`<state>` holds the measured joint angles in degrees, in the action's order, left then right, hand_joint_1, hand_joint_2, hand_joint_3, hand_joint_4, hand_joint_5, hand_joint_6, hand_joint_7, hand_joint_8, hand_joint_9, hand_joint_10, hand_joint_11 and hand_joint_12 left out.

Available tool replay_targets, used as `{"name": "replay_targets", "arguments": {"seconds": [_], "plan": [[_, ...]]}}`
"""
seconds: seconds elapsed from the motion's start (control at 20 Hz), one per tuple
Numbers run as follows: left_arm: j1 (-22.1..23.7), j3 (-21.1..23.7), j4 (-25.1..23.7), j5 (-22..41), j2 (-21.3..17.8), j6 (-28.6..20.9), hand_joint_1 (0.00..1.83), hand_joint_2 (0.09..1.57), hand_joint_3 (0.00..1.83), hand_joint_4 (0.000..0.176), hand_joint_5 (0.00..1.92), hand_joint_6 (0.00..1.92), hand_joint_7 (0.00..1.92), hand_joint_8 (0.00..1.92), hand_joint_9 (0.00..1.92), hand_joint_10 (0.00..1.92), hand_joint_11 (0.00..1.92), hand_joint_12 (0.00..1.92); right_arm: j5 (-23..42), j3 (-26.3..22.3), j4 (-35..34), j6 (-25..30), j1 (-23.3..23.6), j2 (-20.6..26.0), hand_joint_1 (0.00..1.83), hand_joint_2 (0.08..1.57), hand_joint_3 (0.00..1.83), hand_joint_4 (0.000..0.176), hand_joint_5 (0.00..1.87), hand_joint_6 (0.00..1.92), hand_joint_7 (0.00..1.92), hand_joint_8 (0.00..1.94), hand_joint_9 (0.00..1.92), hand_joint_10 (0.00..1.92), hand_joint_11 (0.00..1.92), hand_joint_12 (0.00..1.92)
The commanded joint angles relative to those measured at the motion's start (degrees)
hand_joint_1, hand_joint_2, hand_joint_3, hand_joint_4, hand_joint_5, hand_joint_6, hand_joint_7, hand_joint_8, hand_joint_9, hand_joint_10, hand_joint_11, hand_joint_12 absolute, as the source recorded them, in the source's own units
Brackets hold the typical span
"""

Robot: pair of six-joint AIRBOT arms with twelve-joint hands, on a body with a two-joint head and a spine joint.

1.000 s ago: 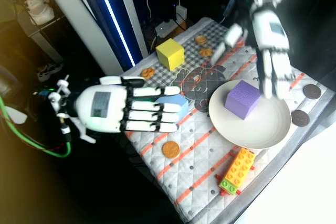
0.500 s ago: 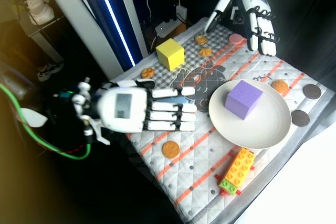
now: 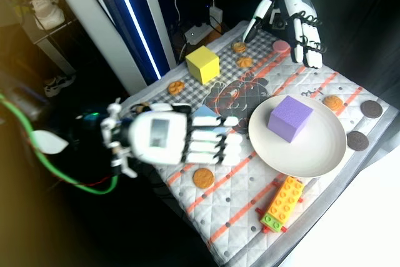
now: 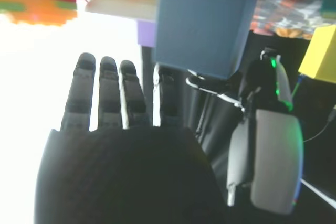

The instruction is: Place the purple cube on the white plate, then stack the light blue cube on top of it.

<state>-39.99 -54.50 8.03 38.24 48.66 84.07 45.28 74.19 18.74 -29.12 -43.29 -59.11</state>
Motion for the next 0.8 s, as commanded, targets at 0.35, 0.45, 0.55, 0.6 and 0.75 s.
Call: {"name": "replay_targets", "arguments": {"seconds": [0.35, 0.45, 0.55, 0.6, 0.75], "plan": [[-0.1, 0.4, -0.1, 6.9, -0.2, -0.3, 0.72, 0.76, 0.01, 0.176, 0.0, 0.0, 0.0, 0.0, 0.0, 0.0, 0.0, 0.0, 3.2, 1.0, -1.3, 0.3, 0.9, 0.1, 0.89, 1.02, 0.0, 0.074, 0.46, 0.01, 0.8, 0.17, 0.63, 1.18, 0.52, 1.65], [-0.2, 0.5, -0.1, 6.9, -0.2, -0.3, 0.72, 0.77, 0.01, 0.176, 0.0, 0.0, 0.0, 0.0, 0.0, 0.0, 0.0, 0.0, 3.1, 1.4, -1.3, 1.0, 0.9, -0.3, 1.28, 1.11, 0.0, 0.028, 0.64, 0.01, 0.95, 0.86, 0.77, 0.98, 0.59, 1.5], [-0.4, 0.5, -0.1, 6.9, -0.1, -0.3, 0.74, 0.75, 0.0, 0.176, 0.0, 0.0, 0.0, 0.0, 0.0, 0.0, 0.0, 0.0, 3.2, 1.6, -0.9, 1.8, 1.2, -0.5, 1.26, 1.14, 0.03, 0.0, 0.83, 0.92, 0.91, 1.13, 0.83, 1.09, 0.64, 1.56], [-0.6, 0.5, 0.0, 6.9, -0.1, -0.3, 0.75, 0.75, 0.0, 0.176, 0.0, 0.0, 0.0, 0.0, 0.0, 0.0, 0.0, 0.0, 3.5, 1.7, -0.4, 1.9, 2.0, -0.4, 1.23, 1.18, 0.01, 0.0, 0.81, 1.15, 0.86, 1.22, 0.8, 1.22, 0.59, 1.67], [-1.3, 0.4, 0.4, 6.9, -0.1, -0.4, 0.78, 0.76, 0.0, 0.176, 0.0, 0.0, 0.0, 0.0, 0.0, 0.0, 0.0, 0.0, 6.6, 1.7, 0.5, 2.5, 5.7, 0.0, 1.25, 1.16, 0.0, 0.0, 0.85, 0.98, 0.95, 1.26, 0.83, 1.21, 0.63, 1.67]]}}
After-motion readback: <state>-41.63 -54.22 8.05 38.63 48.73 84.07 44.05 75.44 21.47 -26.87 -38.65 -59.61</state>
